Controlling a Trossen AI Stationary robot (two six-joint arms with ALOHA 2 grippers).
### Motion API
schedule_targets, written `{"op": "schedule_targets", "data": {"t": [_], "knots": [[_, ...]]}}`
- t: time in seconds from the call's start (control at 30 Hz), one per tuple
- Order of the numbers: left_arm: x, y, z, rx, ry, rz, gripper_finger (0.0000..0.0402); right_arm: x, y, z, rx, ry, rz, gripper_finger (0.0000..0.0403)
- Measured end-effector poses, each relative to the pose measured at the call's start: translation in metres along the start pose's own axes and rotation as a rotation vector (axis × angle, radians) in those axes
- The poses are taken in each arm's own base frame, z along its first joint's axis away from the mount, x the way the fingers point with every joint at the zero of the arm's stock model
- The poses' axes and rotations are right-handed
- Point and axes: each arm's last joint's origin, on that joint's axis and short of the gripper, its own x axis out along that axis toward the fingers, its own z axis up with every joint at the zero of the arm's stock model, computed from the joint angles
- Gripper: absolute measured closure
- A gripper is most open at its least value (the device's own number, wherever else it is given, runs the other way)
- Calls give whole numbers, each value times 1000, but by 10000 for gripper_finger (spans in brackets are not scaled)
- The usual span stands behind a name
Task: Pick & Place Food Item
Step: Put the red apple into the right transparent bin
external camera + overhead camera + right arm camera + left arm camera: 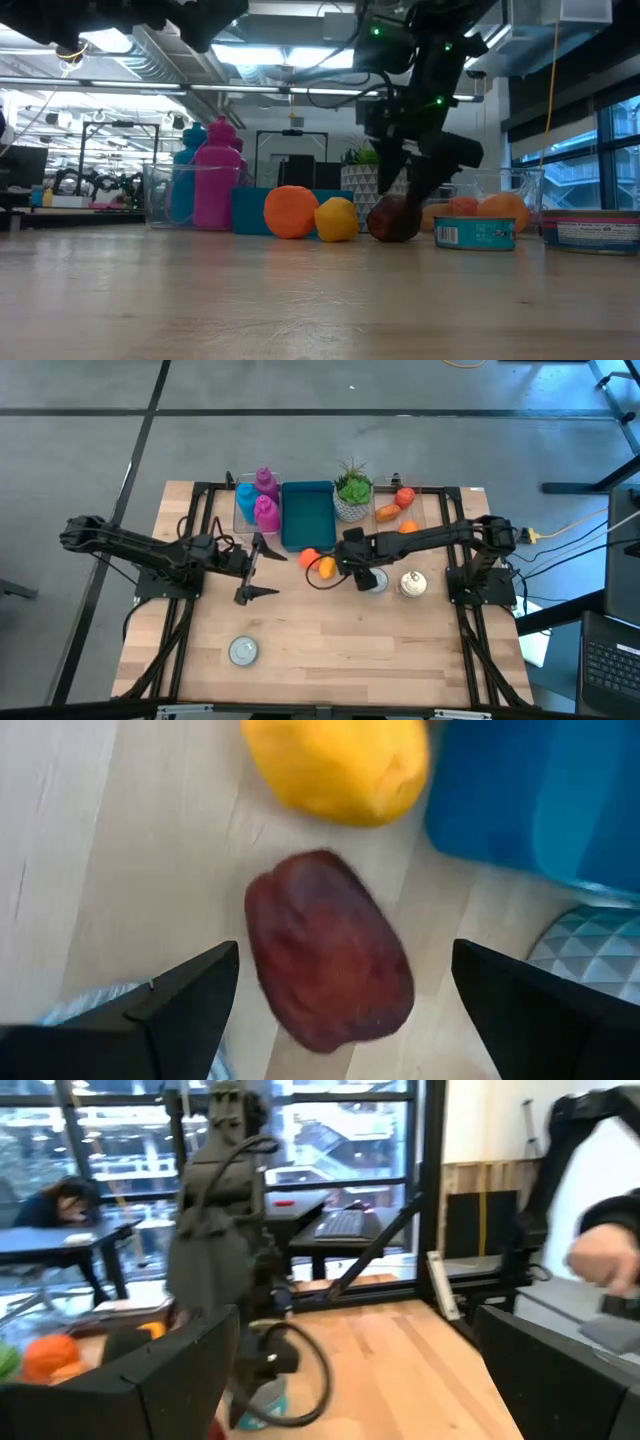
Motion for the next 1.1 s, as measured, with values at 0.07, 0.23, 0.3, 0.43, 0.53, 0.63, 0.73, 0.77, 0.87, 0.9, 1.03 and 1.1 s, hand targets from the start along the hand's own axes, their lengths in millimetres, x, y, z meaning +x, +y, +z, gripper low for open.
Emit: {"op": "schedule_targets", "data": {"t": [0.07,0.23,0.3,0.43,0.53,0.63,0.73,0.77,0.87,0.9,1.03,1.1], "knots": [[-1,-1,2,0,-9,-27,9,1,-3,-3,-12,10,14,42],[-3,-2,4,1,-25,-54,9,4,-12,-7,-31,18,19,42],[-3,-2,4,-3,-22,-54,9,9,-16,-7,-30,18,16,42],[-3,-2,2,-29,-3,-54,9,17,-22,-10,-19,13,54,42],[-3,-2,2,-55,2,-56,9,22,-24,-12,-24,30,66,42],[-3,-2,1,-71,9,-56,9,24,-24,-13,-32,31,68,42],[-1,-3,-1,-86,20,-62,9,25,-25,-12,-29,14,83,46],[-1,-4,-1,-87,24,-67,9,26,-25,-12,-28,10,87,49],[1,-7,-3,-90,33,-80,9,27,-26,-10,-24,-4,80,65],[1,-8,-3,-90,29,-86,9,28,-26,-9,-23,-11,84,72],[2,-11,-3,-92,20,-100,9,28,-25,-9,-16,-17,99,108],[2,-13,-2,-92,13,-101,9,28,-25,-10,1,-14,101,131]]}}
